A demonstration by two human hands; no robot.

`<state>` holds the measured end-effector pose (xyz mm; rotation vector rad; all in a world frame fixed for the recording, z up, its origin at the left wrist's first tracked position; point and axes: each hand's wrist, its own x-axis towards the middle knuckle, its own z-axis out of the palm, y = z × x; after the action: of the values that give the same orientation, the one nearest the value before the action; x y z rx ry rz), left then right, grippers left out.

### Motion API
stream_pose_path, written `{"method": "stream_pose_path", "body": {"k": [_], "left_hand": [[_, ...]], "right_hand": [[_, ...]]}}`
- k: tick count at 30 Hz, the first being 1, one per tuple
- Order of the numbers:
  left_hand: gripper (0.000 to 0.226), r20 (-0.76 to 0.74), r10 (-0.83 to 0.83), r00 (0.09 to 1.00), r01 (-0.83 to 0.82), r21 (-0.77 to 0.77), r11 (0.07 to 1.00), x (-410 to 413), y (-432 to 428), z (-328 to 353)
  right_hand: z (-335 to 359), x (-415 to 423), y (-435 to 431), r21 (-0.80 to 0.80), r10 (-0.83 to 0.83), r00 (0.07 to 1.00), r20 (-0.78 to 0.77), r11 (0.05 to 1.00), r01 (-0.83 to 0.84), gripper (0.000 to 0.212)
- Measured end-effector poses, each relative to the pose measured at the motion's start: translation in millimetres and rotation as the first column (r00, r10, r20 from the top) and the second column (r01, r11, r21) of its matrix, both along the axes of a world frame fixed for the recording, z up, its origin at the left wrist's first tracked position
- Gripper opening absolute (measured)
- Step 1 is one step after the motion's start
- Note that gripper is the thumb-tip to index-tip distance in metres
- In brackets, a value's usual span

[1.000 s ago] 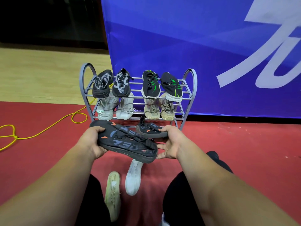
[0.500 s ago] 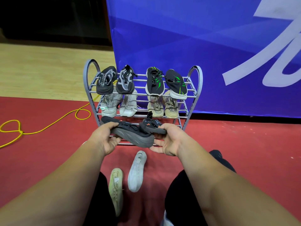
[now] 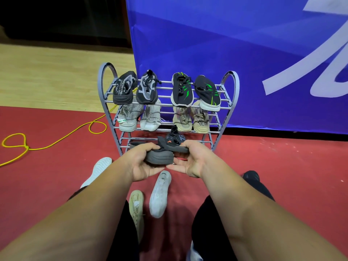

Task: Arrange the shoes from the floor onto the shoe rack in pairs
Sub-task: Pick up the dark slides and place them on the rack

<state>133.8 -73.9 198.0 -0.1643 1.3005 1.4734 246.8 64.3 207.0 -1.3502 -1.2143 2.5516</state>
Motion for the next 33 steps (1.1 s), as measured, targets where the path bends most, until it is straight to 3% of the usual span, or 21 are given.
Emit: {"method": "stream_pose_path", "body": {"k": [3, 8, 13, 22, 27, 33], "left_hand": [[0.037, 0.031, 0.002, 1.000, -0.002, -0.009, 1.000, -2, -1, -4], [0.009, -0.033, 0.062, 0.998, -0.066, -0.143, 0.988, -7, -1, -13], [0.020, -0.048, 0.139, 0.989, -0.147, -0.248, 0.957, -33, -7, -35], [0.020, -0.251, 0.168, 0.953, -0.252, -0.352, 0.902, -99, -15, -68], [0.015, -0.122, 0.231, 0.965, -0.259, -0.323, 0.910, -125, -14, -86], [0.030, -0.005, 0.265, 0.964, -0.257, -0.258, 0.931, -151, -5, -118]], "right_hand": [[-3, -4, 0, 0.007, -0.019, 0.999, 0.042, 1.000, 0.019, 0.020], [-19, -18, -5, 0.037, -0.005, 0.989, 0.145, 0.999, -0.001, 0.018], [-33, -30, -6, 0.077, -0.008, 0.972, 0.233, 0.997, -0.011, 0.024], [-68, -70, 0, 0.153, -0.043, 0.966, 0.254, 0.988, 0.004, 0.015], [-90, -98, 6, 0.111, -0.048, 0.974, 0.220, 0.994, 0.024, 0.030], [-111, -123, 18, 0.059, -0.001, 0.973, 0.231, 0.998, -0.014, 0.020]]}}
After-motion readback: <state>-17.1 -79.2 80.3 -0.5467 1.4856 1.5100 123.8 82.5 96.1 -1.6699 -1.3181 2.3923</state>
